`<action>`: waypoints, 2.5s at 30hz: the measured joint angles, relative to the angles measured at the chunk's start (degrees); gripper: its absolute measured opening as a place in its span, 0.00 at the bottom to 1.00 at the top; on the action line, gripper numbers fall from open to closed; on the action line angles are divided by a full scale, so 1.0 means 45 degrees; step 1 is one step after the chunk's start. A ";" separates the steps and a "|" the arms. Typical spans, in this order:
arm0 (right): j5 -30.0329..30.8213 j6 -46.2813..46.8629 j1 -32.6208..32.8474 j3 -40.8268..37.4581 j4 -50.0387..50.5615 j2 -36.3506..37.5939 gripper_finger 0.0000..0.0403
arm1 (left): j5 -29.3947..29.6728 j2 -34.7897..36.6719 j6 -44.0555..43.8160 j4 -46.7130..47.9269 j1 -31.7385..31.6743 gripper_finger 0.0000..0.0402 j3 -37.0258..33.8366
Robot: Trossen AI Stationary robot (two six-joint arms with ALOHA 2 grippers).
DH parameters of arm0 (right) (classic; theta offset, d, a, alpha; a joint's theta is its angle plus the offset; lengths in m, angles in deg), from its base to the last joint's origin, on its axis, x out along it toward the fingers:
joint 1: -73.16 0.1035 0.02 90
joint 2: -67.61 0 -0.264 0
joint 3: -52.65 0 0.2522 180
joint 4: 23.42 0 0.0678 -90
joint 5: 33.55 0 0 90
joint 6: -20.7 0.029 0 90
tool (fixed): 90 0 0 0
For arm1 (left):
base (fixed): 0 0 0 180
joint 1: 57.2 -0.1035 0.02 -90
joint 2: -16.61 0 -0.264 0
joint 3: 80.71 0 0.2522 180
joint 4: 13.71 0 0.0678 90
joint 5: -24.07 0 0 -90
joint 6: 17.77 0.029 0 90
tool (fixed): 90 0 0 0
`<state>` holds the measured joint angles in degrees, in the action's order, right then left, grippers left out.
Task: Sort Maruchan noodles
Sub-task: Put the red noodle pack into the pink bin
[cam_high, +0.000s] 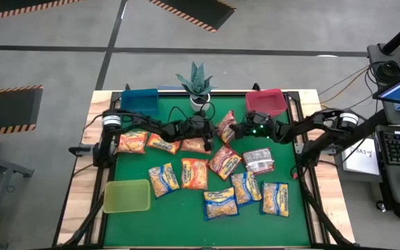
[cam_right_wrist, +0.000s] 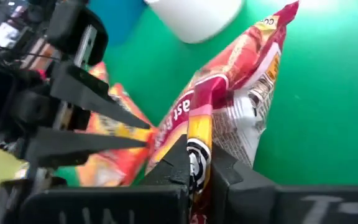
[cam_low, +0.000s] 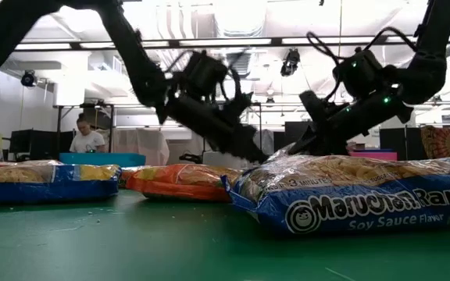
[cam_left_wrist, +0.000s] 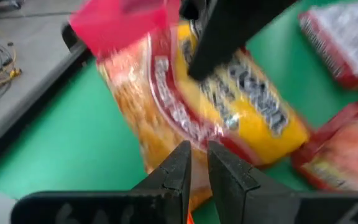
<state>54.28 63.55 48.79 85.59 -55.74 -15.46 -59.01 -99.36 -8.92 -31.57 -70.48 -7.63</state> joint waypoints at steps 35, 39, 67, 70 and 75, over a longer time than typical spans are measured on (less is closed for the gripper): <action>0.9093 -0.6887 -0.0293 0.0000 0.3499 0.7199 0.02 | -0.0121 1.1608 -0.0134 -0.2693 0.1695 0.09 -0.7410; 0.9171 -0.7356 -0.1192 0.0000 0.3421 0.6818 0.02 | -0.0121 1.1606 -0.0130 -0.2662 0.1695 0.09 -0.7374; 0.9262 -0.8620 -0.2595 0.0005 -0.1137 0.2068 0.02 | -0.0102 1.1565 0.0255 -0.2674 0.1685 0.09 -0.7366; 0.9267 -0.8421 -0.2595 0.0005 -0.1363 0.1604 0.02 | -0.0102 1.1565 0.0255 -0.2674 0.1685 0.09 -0.7366; 0.9258 -0.8165 -0.2590 0.0005 -0.1455 0.0982 0.02 | -0.0102 1.1565 0.0255 -0.2669 0.1685 0.09 -0.7366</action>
<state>95.94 26.80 37.13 85.61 -62.28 -11.04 -59.47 -47.31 -7.77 -43.58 -62.90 -40.78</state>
